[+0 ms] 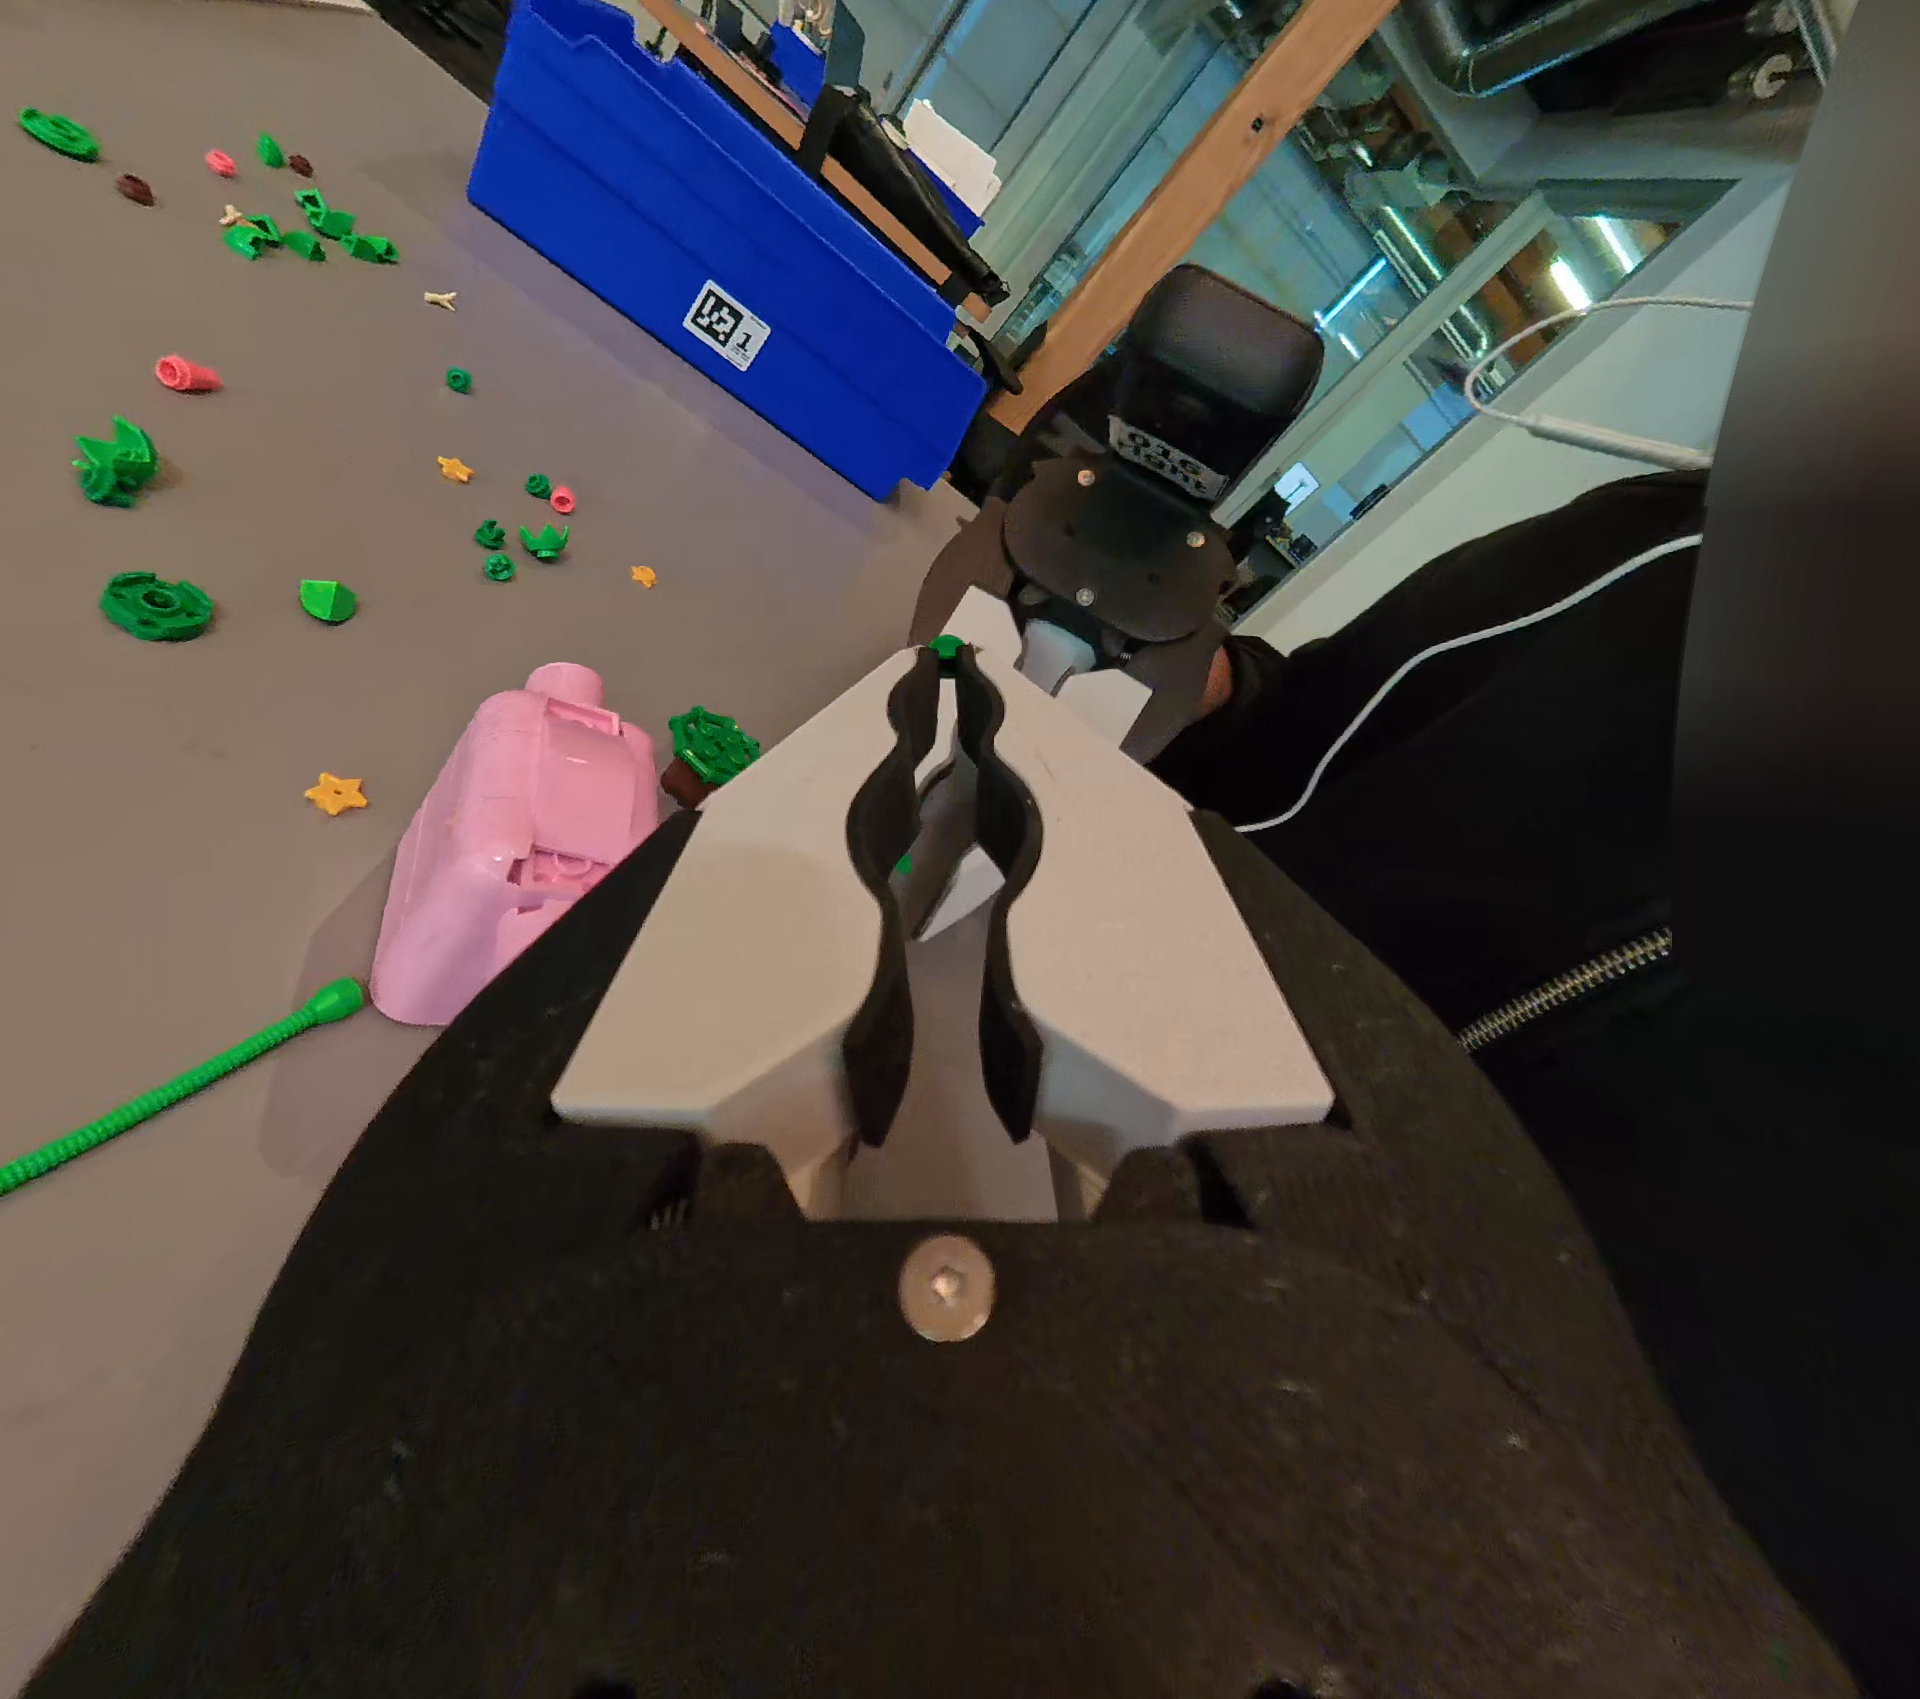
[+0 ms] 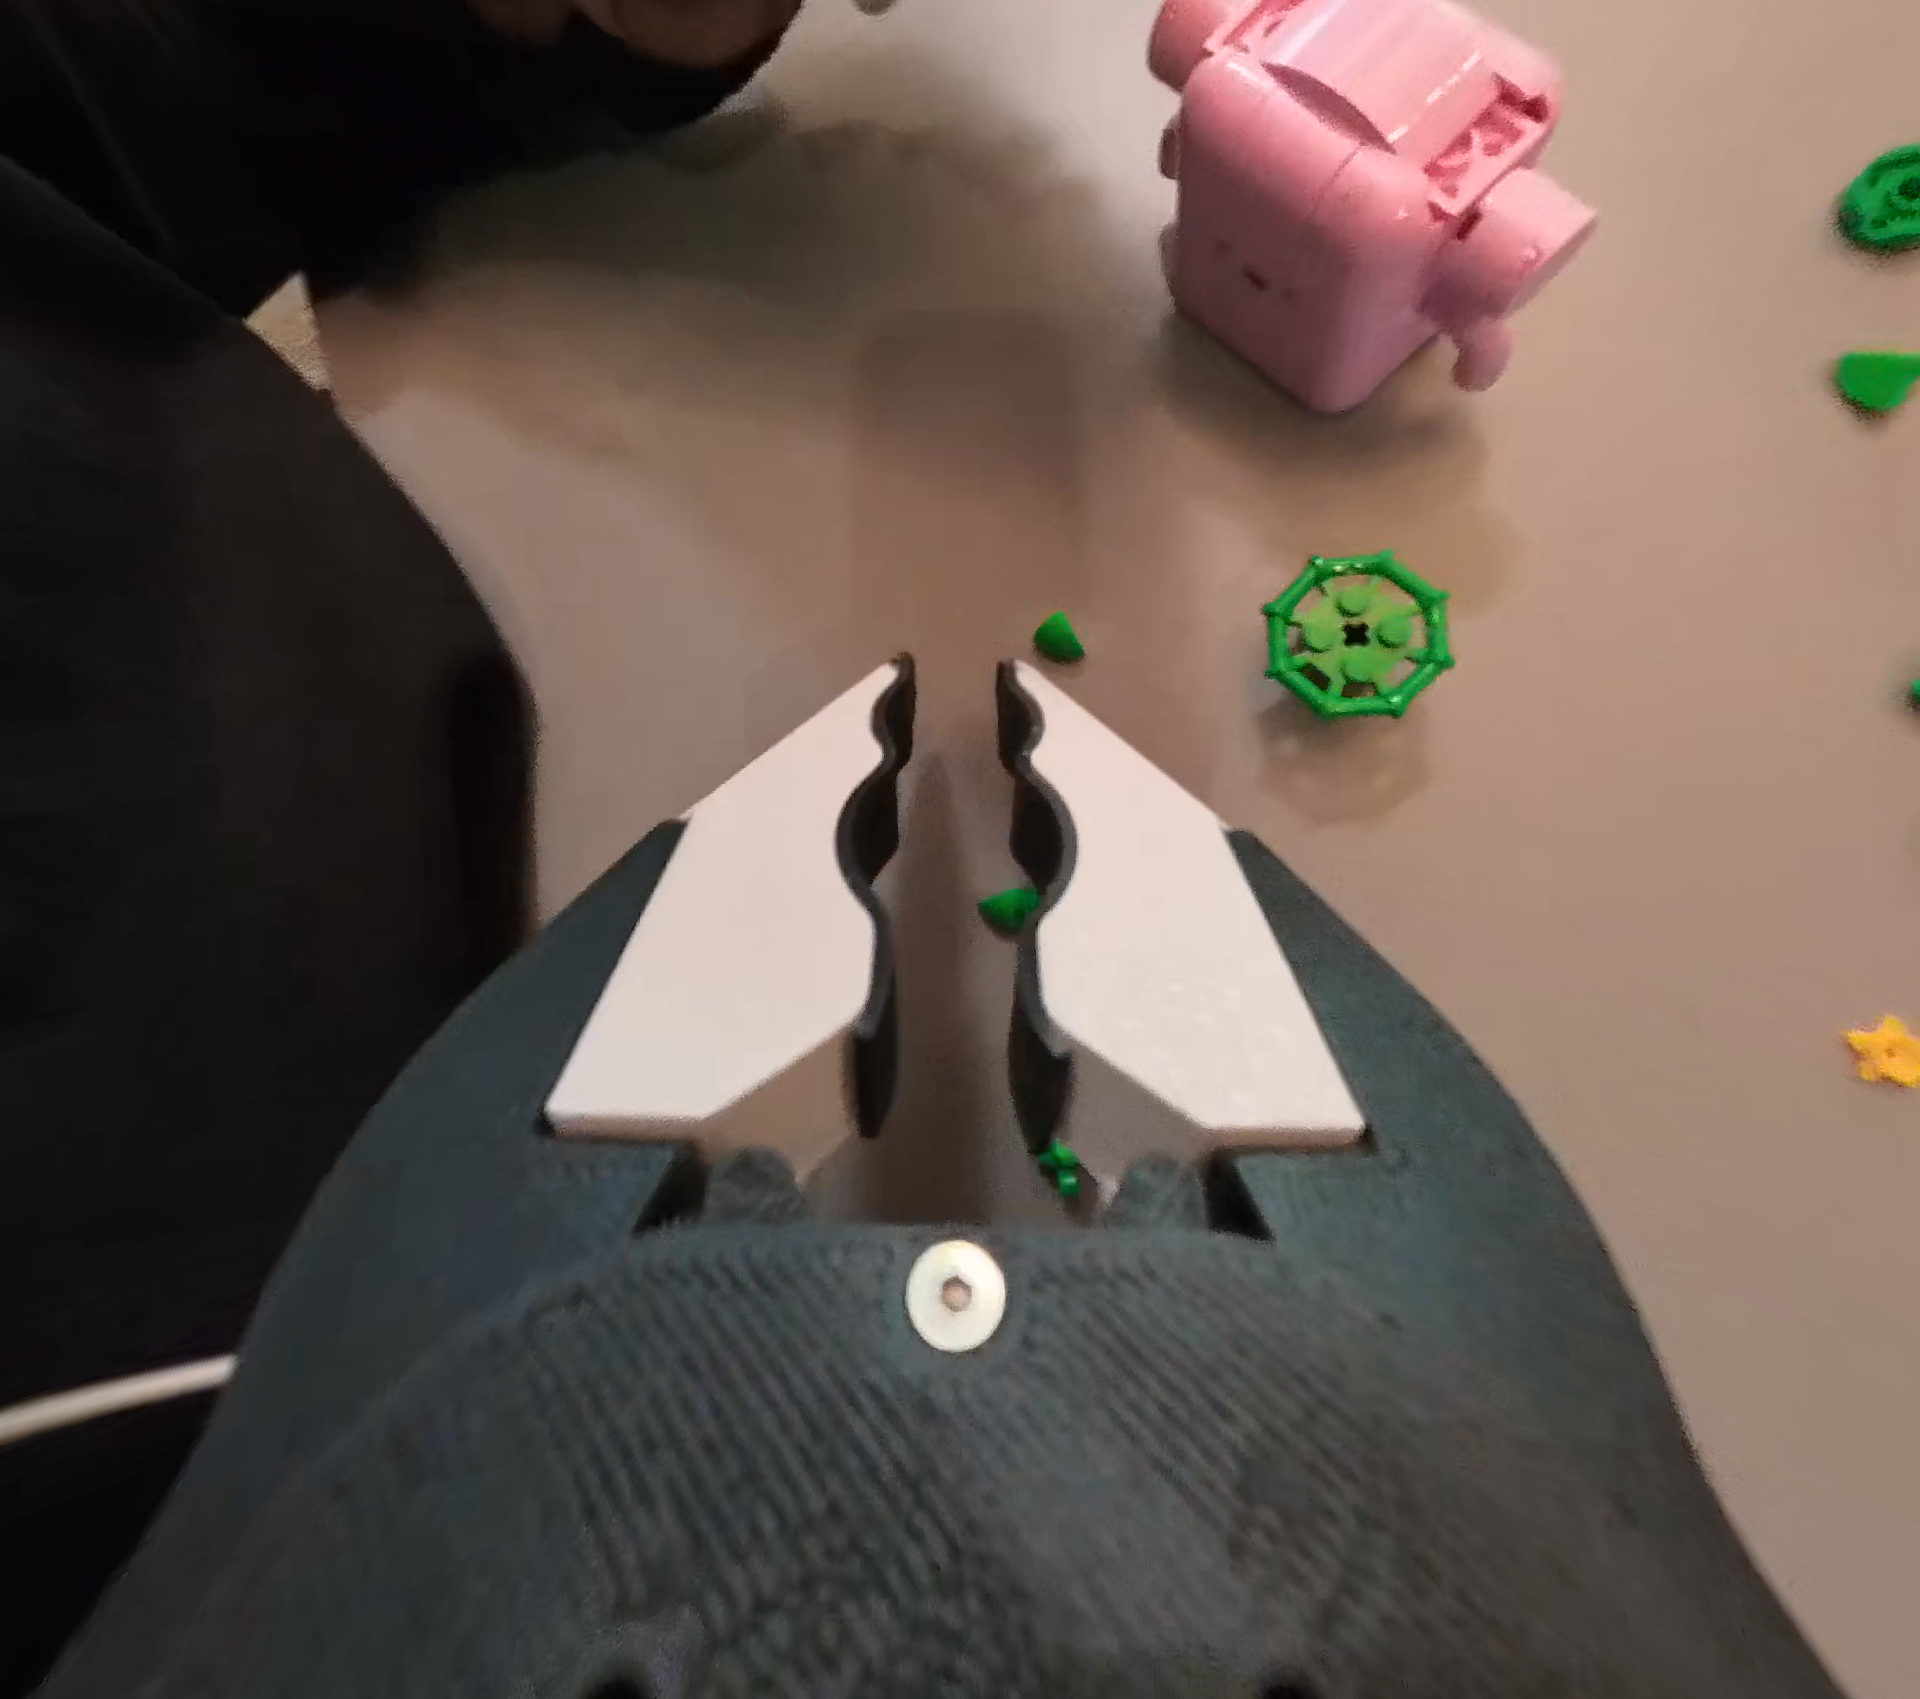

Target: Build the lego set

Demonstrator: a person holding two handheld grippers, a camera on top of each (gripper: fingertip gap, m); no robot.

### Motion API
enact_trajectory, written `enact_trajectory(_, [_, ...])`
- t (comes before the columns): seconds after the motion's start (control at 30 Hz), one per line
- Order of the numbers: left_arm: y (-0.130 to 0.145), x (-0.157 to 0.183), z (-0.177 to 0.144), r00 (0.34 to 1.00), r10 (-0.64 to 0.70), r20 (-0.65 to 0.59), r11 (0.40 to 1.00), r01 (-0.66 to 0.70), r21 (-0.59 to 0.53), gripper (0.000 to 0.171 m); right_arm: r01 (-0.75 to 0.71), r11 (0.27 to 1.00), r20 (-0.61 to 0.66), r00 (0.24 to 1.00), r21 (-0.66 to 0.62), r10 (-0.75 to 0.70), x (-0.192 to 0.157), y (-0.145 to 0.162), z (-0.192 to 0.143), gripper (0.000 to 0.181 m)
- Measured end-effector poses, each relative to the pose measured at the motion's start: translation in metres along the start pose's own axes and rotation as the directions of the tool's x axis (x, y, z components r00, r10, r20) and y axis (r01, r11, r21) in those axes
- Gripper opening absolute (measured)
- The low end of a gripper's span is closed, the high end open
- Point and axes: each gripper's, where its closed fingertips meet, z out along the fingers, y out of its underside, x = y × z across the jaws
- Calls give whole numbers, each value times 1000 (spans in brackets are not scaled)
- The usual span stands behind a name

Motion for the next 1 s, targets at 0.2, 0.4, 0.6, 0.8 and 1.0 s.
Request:
enact_trajectory(0.2, [1,7,-4,1000,28,1,1000,-28,14,0,-33,998,-97,995,-58,27,9,1,9,23])
enact_trajectory(0.4, [1,13,-12,999,30,-14,999,-29,30,0,4,998,-121,993,-62,-11,9,-8,18,23])
enact_trajectory(0.6, [-4,16,-21,999,43,-10,997,-43,61,0,22,998,-158,987,-56,-31,13,-15,24,22])
enact_trajectory(0.8, [-7,16,-27,999,43,-8,996,-43,79,0,31,995,-189,981,-99,-49,16,-15,24,19])
enact_trajectory(1.0, [-8,14,-30,999,40,-4,995,-39,87,0,-17,991,-206,978,-136,-11,20,-14,22,16])
